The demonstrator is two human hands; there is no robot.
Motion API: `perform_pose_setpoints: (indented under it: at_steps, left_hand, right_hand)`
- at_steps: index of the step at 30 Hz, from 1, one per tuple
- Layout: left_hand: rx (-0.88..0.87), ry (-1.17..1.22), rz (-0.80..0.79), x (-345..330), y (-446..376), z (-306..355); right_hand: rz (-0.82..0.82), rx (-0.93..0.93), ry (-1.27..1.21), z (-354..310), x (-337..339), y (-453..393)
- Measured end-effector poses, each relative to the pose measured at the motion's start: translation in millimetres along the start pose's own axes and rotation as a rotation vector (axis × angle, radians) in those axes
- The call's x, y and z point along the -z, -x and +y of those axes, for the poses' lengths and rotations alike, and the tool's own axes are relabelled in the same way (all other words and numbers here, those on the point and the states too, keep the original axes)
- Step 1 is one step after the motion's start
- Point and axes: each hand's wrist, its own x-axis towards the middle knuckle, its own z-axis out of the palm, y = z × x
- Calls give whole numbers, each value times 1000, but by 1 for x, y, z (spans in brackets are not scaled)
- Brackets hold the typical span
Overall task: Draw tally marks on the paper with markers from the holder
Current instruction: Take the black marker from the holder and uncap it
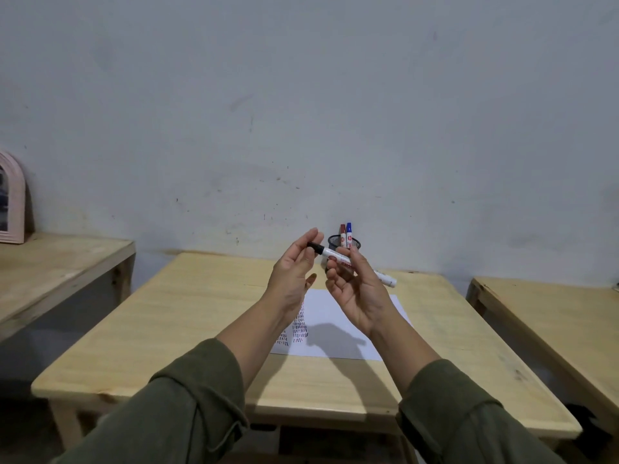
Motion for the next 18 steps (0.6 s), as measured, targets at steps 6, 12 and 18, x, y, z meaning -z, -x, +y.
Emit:
perform_pose_setpoints:
  at_steps: [6,12,18]
  left_hand:
    - [-66,-35,95,0,3,-2]
    - [-68,12,256,7,2,-6]
    - [103,-40,462,27,0,-12]
  right_hand:
    - [-18,13,-5,5,-4,4]
    - [-50,84,145,14,-4,4]
    - [-79,110,339,27,8,10]
